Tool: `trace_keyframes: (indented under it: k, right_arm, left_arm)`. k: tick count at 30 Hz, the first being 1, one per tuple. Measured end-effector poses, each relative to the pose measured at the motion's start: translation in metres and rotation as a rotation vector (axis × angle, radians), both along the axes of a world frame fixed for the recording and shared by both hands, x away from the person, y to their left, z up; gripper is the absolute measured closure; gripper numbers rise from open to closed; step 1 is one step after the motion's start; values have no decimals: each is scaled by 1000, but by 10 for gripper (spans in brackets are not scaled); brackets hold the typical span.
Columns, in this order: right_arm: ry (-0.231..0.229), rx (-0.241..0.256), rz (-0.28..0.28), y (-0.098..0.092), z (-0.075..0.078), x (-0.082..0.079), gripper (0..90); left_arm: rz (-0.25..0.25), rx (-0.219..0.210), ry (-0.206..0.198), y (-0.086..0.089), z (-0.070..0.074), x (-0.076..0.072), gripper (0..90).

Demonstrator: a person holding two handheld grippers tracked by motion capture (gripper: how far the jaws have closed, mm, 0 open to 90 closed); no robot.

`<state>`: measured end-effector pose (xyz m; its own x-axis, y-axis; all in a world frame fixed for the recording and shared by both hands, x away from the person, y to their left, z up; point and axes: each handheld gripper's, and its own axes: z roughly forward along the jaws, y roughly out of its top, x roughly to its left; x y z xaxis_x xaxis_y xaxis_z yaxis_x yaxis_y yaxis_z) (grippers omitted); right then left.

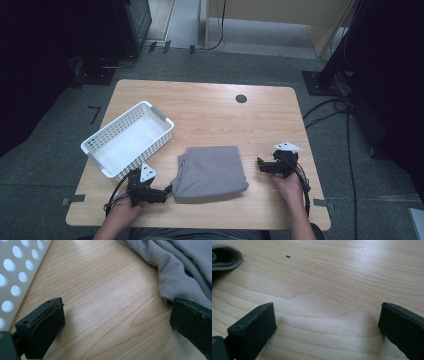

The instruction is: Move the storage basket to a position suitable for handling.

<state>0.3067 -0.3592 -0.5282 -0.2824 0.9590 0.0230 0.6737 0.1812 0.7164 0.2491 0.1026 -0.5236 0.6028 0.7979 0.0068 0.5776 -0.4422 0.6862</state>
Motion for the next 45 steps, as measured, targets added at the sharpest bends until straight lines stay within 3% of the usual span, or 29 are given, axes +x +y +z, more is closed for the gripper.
trace_keyframes:
  k: [11,14,15,20,30,35,45]
  right_arm:
    - [-12,4,-15,0,1,0,61]
    - [-15,11,-8,0,3,0,177]
    - [-15,11,-8,0,3,0,177]
    - [15,38,6,4,9,2,211]
    - [11,108,12,4,16,2,261]
    - [-12,138,13,4,21,0,312]
    - [-3,186,82,16,35,15,410]
  left_arm:
    - [2,0,0,0,0,0,0]
    - [1,1,1,0,0,0,0]
    - [1,1,1,0,0,0,0]
    - [1,2,1,0,0,0,0]
    - [1,3,1,-1,0,1,0]
    - [0,3,1,-1,0,1,0]
    - [1,3,1,-1,0,1,0]
